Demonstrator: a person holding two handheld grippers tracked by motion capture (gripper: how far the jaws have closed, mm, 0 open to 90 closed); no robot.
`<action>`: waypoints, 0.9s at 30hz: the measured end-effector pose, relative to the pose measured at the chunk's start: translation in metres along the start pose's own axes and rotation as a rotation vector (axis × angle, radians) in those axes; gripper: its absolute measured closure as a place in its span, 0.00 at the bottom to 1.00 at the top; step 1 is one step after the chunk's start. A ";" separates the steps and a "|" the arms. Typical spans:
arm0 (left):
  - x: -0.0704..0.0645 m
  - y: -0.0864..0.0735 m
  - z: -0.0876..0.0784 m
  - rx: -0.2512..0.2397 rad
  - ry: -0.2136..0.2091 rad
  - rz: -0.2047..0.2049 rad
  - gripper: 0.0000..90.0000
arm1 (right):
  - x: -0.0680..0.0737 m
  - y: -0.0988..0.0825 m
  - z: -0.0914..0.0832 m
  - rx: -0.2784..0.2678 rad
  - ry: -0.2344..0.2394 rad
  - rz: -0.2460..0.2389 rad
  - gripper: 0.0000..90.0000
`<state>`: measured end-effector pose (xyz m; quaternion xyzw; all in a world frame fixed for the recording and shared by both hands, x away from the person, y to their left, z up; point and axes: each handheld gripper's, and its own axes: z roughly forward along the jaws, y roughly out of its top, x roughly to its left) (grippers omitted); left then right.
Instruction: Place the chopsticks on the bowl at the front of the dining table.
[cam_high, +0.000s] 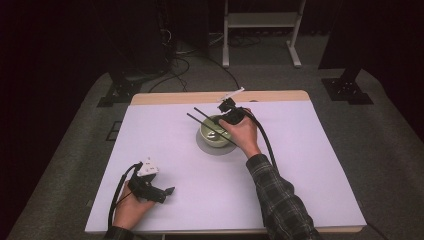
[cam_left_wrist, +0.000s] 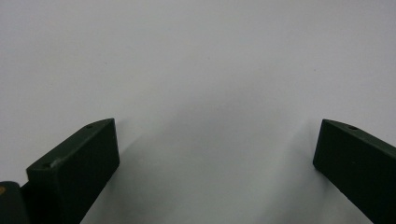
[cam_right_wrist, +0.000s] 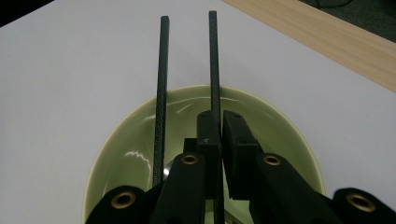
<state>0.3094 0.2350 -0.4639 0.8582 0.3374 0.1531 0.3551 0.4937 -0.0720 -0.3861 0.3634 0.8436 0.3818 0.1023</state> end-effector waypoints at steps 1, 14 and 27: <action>0.000 0.000 0.000 0.000 0.000 0.000 0.00 | 0.000 0.000 0.000 0.000 -0.001 0.000 0.95; 0.000 0.000 0.000 0.002 0.000 0.001 0.00 | 0.004 0.003 -0.022 -0.055 0.000 -0.022 0.76; 0.000 0.000 0.000 0.001 0.001 0.002 0.00 | -0.001 -0.025 -0.081 -0.104 0.014 -0.019 0.70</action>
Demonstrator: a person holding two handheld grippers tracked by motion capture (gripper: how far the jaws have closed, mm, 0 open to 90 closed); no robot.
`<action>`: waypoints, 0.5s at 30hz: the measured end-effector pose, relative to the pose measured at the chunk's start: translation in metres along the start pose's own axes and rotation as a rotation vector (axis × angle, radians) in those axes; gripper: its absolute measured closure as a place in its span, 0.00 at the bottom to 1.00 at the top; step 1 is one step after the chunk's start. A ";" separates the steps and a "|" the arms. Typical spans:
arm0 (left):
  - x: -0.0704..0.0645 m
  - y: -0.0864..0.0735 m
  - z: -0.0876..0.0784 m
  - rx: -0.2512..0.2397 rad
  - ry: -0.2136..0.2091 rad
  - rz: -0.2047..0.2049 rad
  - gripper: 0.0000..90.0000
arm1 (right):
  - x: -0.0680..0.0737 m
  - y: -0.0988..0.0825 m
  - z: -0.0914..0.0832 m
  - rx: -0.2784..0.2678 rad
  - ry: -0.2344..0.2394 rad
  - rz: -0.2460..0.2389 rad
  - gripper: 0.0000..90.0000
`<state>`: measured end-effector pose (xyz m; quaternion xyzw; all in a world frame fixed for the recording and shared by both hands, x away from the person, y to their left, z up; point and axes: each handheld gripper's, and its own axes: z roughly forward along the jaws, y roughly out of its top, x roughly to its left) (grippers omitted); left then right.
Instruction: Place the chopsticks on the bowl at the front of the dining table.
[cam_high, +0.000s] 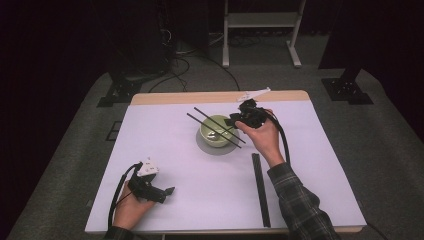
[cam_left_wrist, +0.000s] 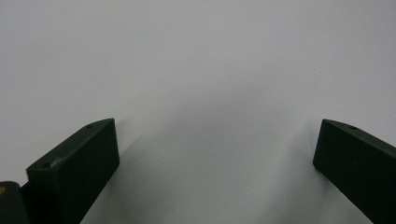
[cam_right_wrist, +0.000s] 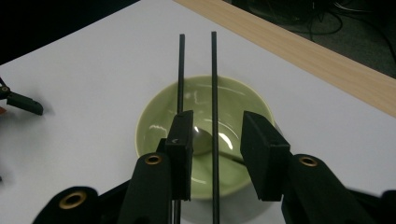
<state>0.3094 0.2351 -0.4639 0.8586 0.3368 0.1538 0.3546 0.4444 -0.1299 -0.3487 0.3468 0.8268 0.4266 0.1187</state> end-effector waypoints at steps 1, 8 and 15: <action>0.000 0.000 0.000 0.001 0.000 0.000 0.00 | -0.002 -0.003 -0.003 -0.002 0.000 0.002 0.70; 0.000 0.000 0.000 0.001 -0.001 -0.002 0.00 | -0.013 -0.029 -0.024 -0.004 -0.018 0.038 0.62; 0.000 0.000 0.000 0.000 0.000 -0.002 0.00 | -0.026 -0.052 -0.030 0.003 -0.061 0.086 0.47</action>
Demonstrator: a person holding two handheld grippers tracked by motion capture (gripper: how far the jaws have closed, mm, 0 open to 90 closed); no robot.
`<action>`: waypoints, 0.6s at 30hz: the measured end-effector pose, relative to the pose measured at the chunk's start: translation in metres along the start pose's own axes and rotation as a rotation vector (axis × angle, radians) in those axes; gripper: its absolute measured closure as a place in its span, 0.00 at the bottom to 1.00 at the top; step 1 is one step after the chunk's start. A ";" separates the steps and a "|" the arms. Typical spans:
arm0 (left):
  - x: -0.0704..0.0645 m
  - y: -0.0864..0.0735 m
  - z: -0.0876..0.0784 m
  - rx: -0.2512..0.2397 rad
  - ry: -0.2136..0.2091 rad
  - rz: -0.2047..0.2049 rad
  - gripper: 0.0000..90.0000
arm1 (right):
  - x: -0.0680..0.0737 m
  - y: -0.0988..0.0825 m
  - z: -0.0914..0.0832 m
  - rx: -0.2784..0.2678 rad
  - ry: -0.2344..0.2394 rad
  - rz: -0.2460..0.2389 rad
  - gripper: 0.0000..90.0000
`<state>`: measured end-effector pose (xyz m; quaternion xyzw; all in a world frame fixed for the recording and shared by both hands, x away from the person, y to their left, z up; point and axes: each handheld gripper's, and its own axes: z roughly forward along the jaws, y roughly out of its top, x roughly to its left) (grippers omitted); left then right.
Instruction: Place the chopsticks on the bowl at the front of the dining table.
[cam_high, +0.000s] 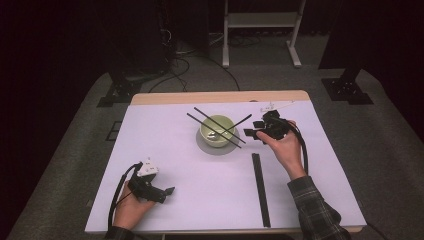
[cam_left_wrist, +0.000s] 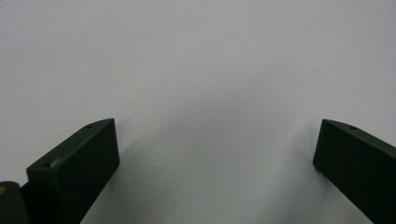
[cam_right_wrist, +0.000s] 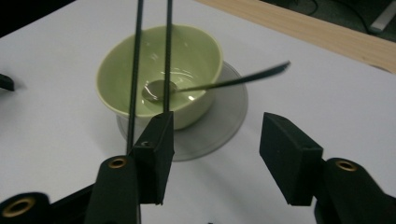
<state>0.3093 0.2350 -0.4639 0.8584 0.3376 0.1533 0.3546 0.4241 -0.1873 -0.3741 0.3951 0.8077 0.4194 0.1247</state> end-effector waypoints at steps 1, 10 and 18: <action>0.000 0.000 0.000 0.000 0.000 0.000 0.00 | -0.002 -0.002 0.001 0.006 -0.008 0.002 0.44; 0.000 0.000 0.000 -0.003 0.000 -0.002 0.00 | -0.012 -0.014 0.014 0.049 -0.031 0.023 0.37; 0.000 0.000 0.000 -0.002 0.000 -0.001 0.00 | -0.012 -0.025 0.023 0.087 -0.040 0.020 0.35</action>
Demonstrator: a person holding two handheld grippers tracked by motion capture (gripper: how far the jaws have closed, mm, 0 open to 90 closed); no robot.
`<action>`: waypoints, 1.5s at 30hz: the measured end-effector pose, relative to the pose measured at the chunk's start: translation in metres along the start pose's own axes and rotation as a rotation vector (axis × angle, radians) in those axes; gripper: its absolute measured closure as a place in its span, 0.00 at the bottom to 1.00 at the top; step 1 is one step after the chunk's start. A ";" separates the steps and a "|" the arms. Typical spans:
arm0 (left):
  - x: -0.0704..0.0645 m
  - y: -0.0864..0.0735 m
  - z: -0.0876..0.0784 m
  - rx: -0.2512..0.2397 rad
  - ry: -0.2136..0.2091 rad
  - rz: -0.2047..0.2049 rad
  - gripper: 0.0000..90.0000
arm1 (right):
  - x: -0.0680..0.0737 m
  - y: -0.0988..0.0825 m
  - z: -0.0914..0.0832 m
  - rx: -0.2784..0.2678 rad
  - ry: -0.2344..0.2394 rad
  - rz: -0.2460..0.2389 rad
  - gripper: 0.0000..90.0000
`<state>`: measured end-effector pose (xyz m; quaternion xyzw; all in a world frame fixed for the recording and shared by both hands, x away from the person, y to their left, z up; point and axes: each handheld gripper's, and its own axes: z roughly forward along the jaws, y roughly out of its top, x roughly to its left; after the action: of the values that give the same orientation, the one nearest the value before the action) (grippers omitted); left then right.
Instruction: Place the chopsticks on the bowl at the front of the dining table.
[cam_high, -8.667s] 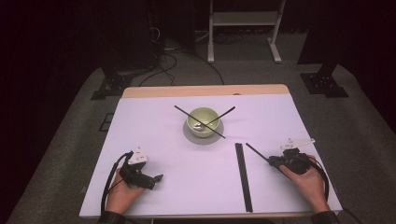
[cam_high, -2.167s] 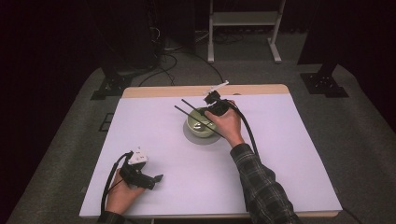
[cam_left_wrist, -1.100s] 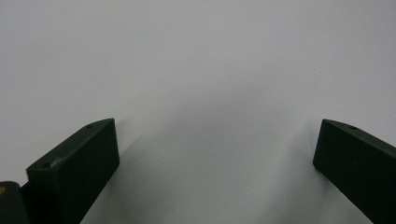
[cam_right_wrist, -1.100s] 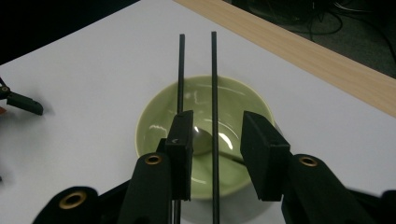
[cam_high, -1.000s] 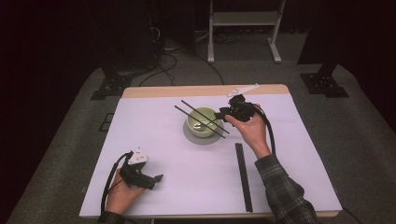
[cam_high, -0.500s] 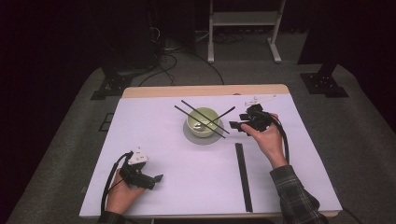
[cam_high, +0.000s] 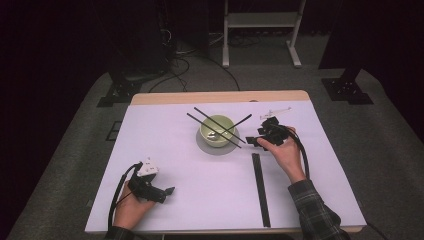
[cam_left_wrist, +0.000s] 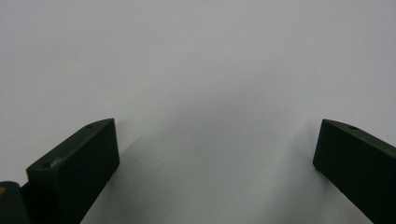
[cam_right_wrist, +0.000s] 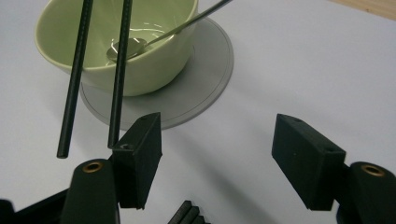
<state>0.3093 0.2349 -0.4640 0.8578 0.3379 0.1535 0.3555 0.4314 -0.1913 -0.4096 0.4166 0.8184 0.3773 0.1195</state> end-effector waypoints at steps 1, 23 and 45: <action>0.000 0.000 0.000 0.000 0.000 0.000 0.00 | 0.000 -0.001 0.000 0.000 0.001 -0.004 0.35; 0.000 0.000 0.000 -0.001 0.000 0.001 0.00 | 0.032 0.003 0.002 -0.003 0.067 -0.087 0.35; 0.000 0.000 0.000 -0.001 0.001 0.002 0.00 | 0.062 0.009 0.007 0.001 0.097 -0.151 0.35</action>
<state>0.3094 0.2349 -0.4640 0.8580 0.3373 0.1545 0.3554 0.4015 -0.1363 -0.4007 0.3349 0.8527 0.3863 0.1077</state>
